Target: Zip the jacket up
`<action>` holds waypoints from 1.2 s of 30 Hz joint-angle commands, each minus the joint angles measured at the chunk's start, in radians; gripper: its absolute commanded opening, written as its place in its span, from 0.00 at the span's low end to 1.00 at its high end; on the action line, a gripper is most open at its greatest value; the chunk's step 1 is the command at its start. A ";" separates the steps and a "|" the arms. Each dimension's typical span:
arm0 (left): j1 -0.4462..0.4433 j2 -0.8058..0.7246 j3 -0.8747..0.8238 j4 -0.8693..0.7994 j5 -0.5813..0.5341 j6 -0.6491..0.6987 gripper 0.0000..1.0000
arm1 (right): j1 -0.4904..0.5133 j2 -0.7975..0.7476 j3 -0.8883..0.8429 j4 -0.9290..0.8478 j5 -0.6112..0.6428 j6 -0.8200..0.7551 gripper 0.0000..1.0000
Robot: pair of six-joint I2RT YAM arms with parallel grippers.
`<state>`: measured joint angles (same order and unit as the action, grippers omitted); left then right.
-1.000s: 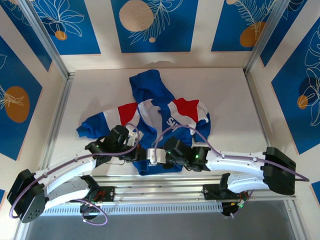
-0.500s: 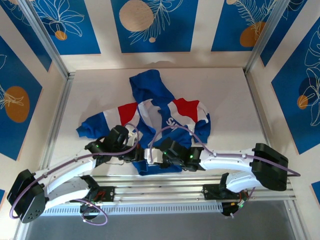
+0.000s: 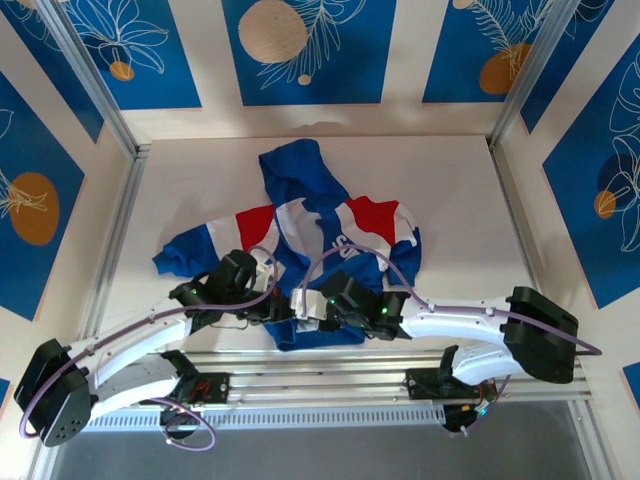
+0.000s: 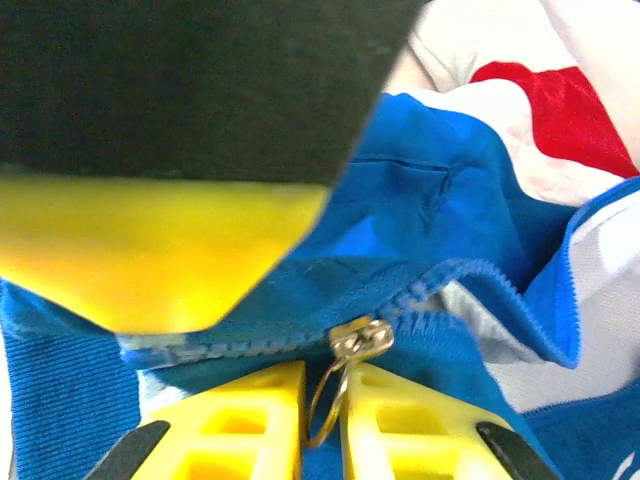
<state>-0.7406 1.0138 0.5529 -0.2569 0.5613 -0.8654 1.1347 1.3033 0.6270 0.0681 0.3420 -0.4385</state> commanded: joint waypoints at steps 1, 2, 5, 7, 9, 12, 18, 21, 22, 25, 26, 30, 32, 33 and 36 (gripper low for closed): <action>0.007 0.002 0.031 -0.031 0.030 -0.002 0.00 | -0.010 -0.024 0.000 0.042 0.015 0.044 0.18; 0.007 0.003 0.030 -0.029 0.030 -0.001 0.00 | -0.010 -0.023 0.001 0.043 0.014 0.050 0.19; 0.008 0.002 0.031 -0.030 0.030 -0.003 0.00 | -0.013 -0.016 0.008 0.044 -0.001 0.057 0.23; 0.008 -0.001 0.031 -0.031 0.029 -0.003 0.00 | -0.013 -0.006 0.015 0.041 -0.006 0.058 0.22; 0.007 -0.005 0.032 -0.034 0.027 -0.001 0.00 | -0.013 0.005 0.023 0.037 -0.004 0.058 0.19; 0.007 -0.010 0.029 -0.038 0.025 -0.001 0.00 | -0.012 0.004 0.031 0.030 0.000 0.061 0.09; 0.009 -0.019 0.011 -0.046 0.014 0.003 0.00 | -0.013 0.001 0.077 -0.054 0.073 0.115 0.00; 0.007 -0.017 0.000 -0.052 0.011 0.013 0.00 | -0.016 0.006 0.094 -0.087 0.100 0.143 0.00; 0.007 -0.016 -0.004 -0.054 0.011 0.017 0.00 | -0.019 0.009 0.101 -0.098 0.105 0.157 0.00; 0.008 -0.015 -0.016 -0.053 0.013 0.021 0.00 | -0.032 0.029 0.137 -0.155 0.117 0.205 0.00; 0.007 -0.016 -0.018 -0.054 0.014 0.022 0.00 | -0.036 0.036 0.145 -0.165 0.121 0.214 0.00; 0.007 -0.025 -0.028 -0.060 0.012 0.025 0.00 | -0.047 0.058 0.175 -0.191 0.133 0.253 0.00; 0.007 -0.029 -0.031 -0.064 0.014 0.027 0.00 | -0.056 0.072 0.189 -0.203 0.140 0.267 0.00; 0.007 -0.030 -0.034 -0.066 0.014 0.028 0.00 | -0.062 0.079 0.196 -0.208 0.143 0.273 0.00; 0.007 -0.041 -0.041 -0.072 0.011 0.028 0.00 | -0.077 0.095 0.216 -0.220 0.151 0.288 0.00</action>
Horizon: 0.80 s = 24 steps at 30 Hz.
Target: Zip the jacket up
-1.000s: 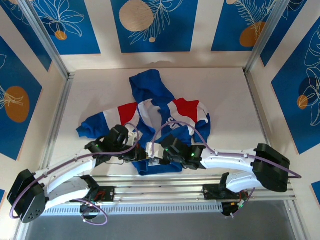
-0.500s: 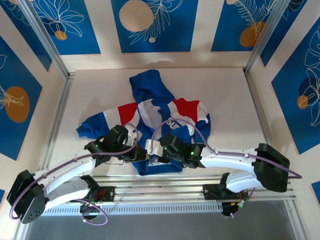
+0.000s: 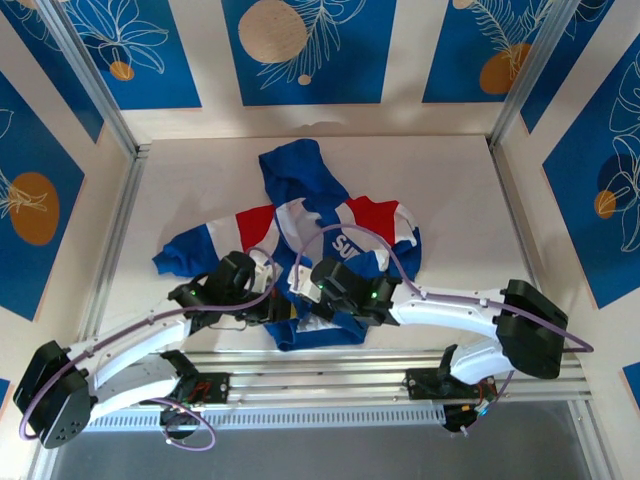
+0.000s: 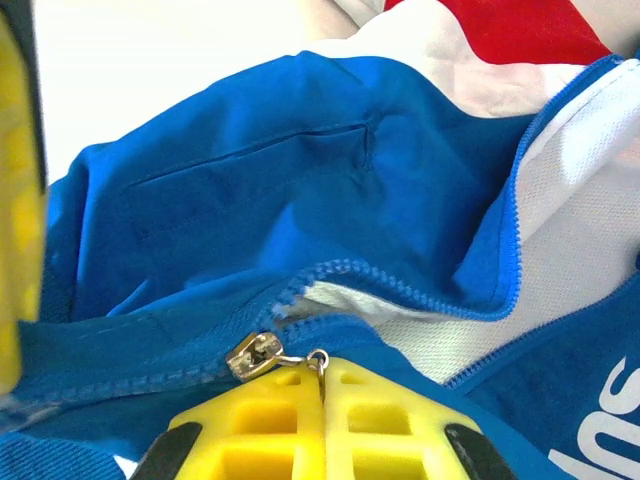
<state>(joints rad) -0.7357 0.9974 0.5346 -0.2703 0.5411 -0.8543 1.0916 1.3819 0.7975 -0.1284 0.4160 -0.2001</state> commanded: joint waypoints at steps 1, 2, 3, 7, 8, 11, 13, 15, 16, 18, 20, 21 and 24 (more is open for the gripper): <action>0.002 -0.028 -0.026 -0.059 0.031 0.016 0.00 | -0.040 0.021 0.051 -0.026 0.076 0.055 0.00; 0.003 -0.032 -0.030 -0.057 0.030 0.015 0.00 | -0.047 0.026 0.055 -0.028 0.076 0.057 0.00; 0.003 -0.034 -0.033 -0.056 0.028 0.013 0.00 | -0.051 0.029 0.058 -0.029 0.074 0.060 0.00; 0.003 -0.045 -0.045 -0.057 0.025 0.008 0.00 | -0.066 0.041 0.072 -0.030 0.059 0.056 0.00; 0.003 -0.048 -0.048 -0.056 0.023 0.006 0.00 | -0.071 0.046 0.077 -0.032 0.057 0.057 0.00; 0.002 -0.057 -0.058 -0.055 0.021 0.002 0.00 | -0.083 0.059 0.089 -0.038 0.050 0.054 0.00; 0.002 -0.062 -0.064 -0.053 0.020 -0.001 0.00 | -0.096 0.067 0.099 -0.040 0.041 0.052 0.00; 0.002 -0.068 -0.071 -0.053 0.019 -0.005 0.00 | -0.108 0.076 0.111 -0.046 0.031 0.050 0.00; 0.002 -0.072 -0.074 -0.053 0.017 -0.006 0.00 | -0.115 0.082 0.118 -0.049 0.027 0.050 0.00; 0.003 -0.078 -0.079 -0.057 0.015 -0.009 0.00 | -0.126 0.092 0.130 -0.053 0.022 0.047 0.00; 0.002 -0.087 -0.084 -0.060 0.010 -0.011 0.00 | -0.137 0.101 0.142 -0.053 0.015 0.042 0.00; 0.002 -0.089 -0.086 -0.060 0.011 -0.012 0.00 | -0.143 0.107 0.147 -0.054 0.012 0.041 0.00; 0.003 -0.097 -0.093 -0.063 0.005 -0.015 0.00 | -0.162 0.123 0.165 -0.056 0.005 0.033 0.00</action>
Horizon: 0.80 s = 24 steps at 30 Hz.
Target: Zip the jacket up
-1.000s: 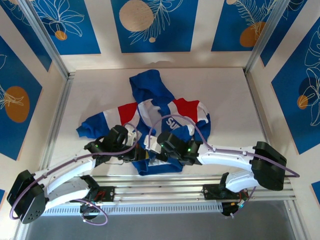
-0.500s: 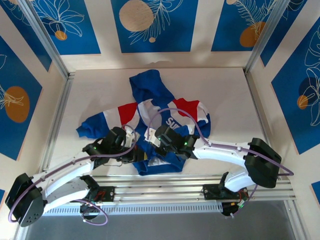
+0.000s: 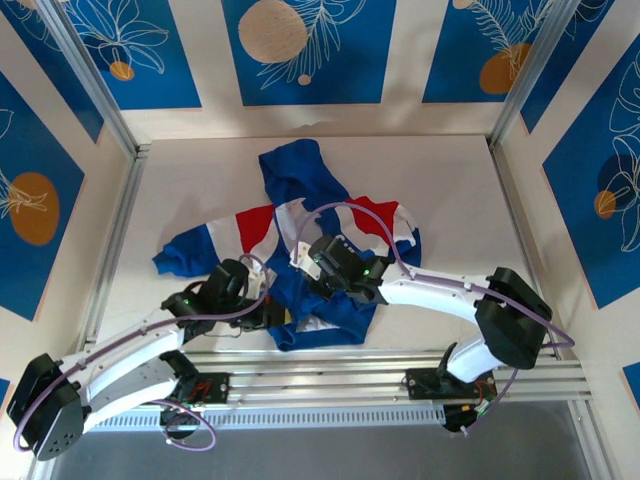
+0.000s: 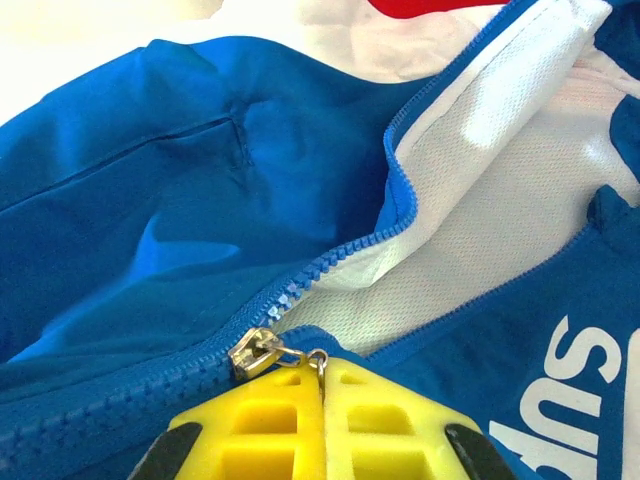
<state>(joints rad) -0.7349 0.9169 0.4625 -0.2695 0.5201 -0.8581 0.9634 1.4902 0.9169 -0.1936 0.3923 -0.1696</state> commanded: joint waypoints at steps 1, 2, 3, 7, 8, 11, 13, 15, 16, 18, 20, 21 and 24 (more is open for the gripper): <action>0.002 -0.018 -0.023 -0.065 0.026 -0.012 0.00 | -0.038 0.020 0.051 0.008 0.024 0.001 0.00; 0.002 -0.021 -0.024 -0.067 0.023 -0.012 0.00 | -0.045 0.026 0.058 0.007 0.021 -0.002 0.00; 0.002 -0.021 -0.025 -0.069 0.022 -0.012 0.00 | -0.050 0.032 0.065 0.006 0.019 -0.002 0.00; 0.002 -0.024 -0.031 -0.070 0.018 -0.012 0.00 | -0.070 0.056 0.091 0.002 0.007 -0.009 0.00; 0.003 -0.025 -0.033 -0.070 0.019 -0.012 0.00 | -0.074 0.063 0.096 0.002 0.004 -0.011 0.00; 0.003 -0.029 -0.038 -0.069 0.014 -0.012 0.00 | -0.087 0.085 0.119 -0.001 -0.001 -0.015 0.00; 0.004 -0.034 -0.044 -0.070 0.012 -0.015 0.00 | -0.096 0.101 0.134 -0.003 -0.006 -0.016 0.00; 0.005 -0.044 -0.049 -0.071 0.009 -0.016 0.00 | -0.105 0.117 0.151 -0.004 -0.012 -0.018 0.00; 0.006 -0.048 -0.052 -0.073 0.008 -0.019 0.00 | -0.110 0.125 0.159 -0.004 -0.015 -0.019 0.00; 0.006 -0.059 -0.057 -0.078 0.006 -0.022 0.00 | -0.117 0.140 0.175 -0.006 -0.017 -0.022 0.00; 0.008 -0.073 -0.065 -0.084 0.003 -0.027 0.00 | -0.126 0.157 0.194 -0.010 -0.021 -0.026 0.00; 0.008 -0.080 -0.071 -0.086 0.002 -0.029 0.00 | -0.130 0.165 0.203 -0.011 -0.025 -0.029 0.00; 0.011 -0.096 -0.079 -0.092 -0.002 -0.037 0.00 | -0.141 0.186 0.227 -0.014 -0.032 -0.033 0.00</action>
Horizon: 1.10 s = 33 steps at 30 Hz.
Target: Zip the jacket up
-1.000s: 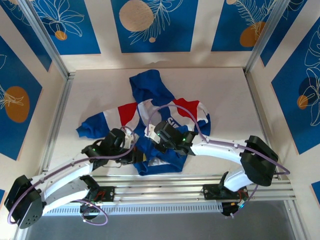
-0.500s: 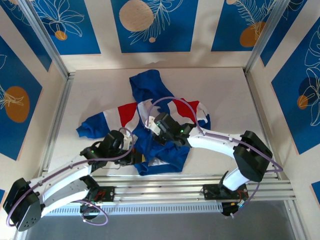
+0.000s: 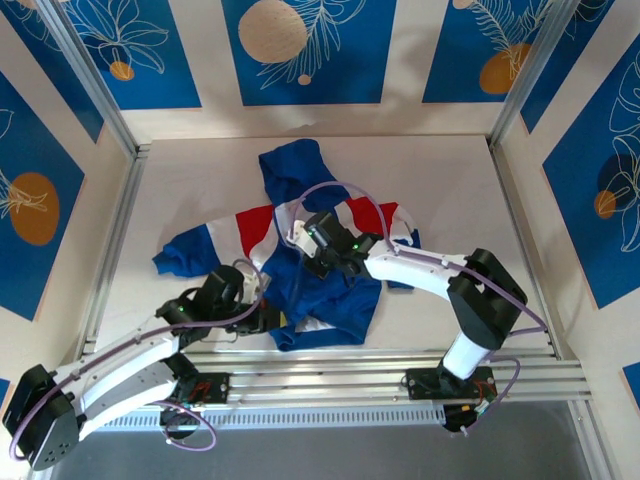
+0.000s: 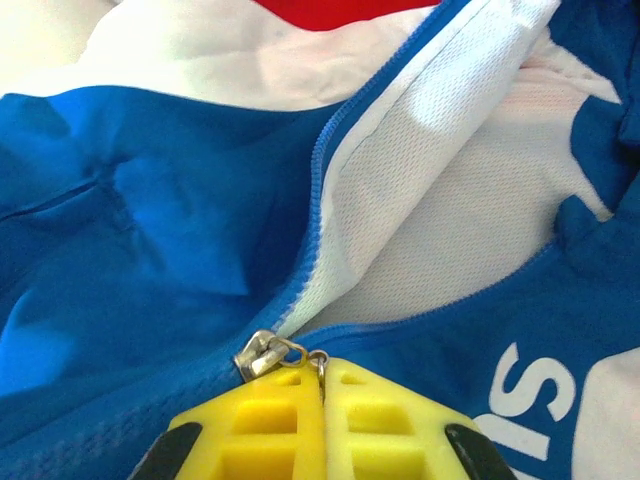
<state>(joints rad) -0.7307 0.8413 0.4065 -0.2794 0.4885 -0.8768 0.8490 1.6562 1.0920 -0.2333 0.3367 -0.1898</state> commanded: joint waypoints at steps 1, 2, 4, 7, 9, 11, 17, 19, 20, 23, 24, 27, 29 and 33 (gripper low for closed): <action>0.007 -0.026 -0.026 -0.084 0.029 -0.019 0.00 | -0.030 0.027 0.060 0.025 0.022 -0.015 0.00; 0.008 -0.029 -0.027 -0.086 0.028 -0.020 0.00 | -0.034 0.035 0.068 0.023 0.020 -0.017 0.00; 0.008 -0.036 -0.031 -0.090 0.025 -0.022 0.00 | -0.042 0.049 0.083 0.020 0.018 -0.019 0.00; 0.011 -0.041 -0.035 -0.093 0.026 -0.024 0.00 | -0.055 0.070 0.106 0.017 0.013 -0.022 0.00; 0.012 -0.039 -0.037 -0.093 0.027 -0.024 0.00 | -0.066 0.086 0.121 0.016 0.009 -0.025 0.00; 0.014 -0.038 -0.038 -0.095 0.029 -0.022 0.00 | -0.078 0.099 0.140 0.013 0.002 -0.025 0.00; 0.023 -0.034 -0.040 -0.107 0.032 -0.011 0.00 | -0.098 0.145 0.194 0.002 -0.007 -0.032 0.00; 0.025 -0.035 -0.041 -0.107 0.035 -0.011 0.00 | -0.103 0.160 0.211 -0.002 -0.011 -0.034 0.00; 0.027 -0.036 -0.041 -0.109 0.035 -0.011 0.00 | -0.106 0.169 0.219 -0.004 -0.013 -0.036 0.00; 0.031 -0.040 -0.044 -0.115 0.036 -0.011 0.00 | -0.119 0.191 0.245 -0.009 -0.016 -0.040 0.00; 0.033 -0.042 -0.044 -0.117 0.037 -0.011 0.00 | -0.121 0.196 0.251 -0.011 -0.015 -0.041 0.00; 0.034 -0.045 -0.048 -0.118 0.039 -0.014 0.00 | -0.132 0.213 0.271 -0.012 -0.019 -0.045 0.00; 0.036 -0.045 -0.052 -0.117 0.040 -0.016 0.00 | -0.142 0.225 0.286 -0.014 -0.020 -0.050 0.00; 0.039 -0.042 -0.058 -0.115 0.045 -0.016 0.00 | -0.159 0.246 0.313 -0.021 -0.022 -0.061 0.00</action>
<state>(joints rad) -0.6991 0.8059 0.3740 -0.3264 0.4793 -0.8886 0.7212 1.8828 1.3510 -0.2871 0.2901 -0.2348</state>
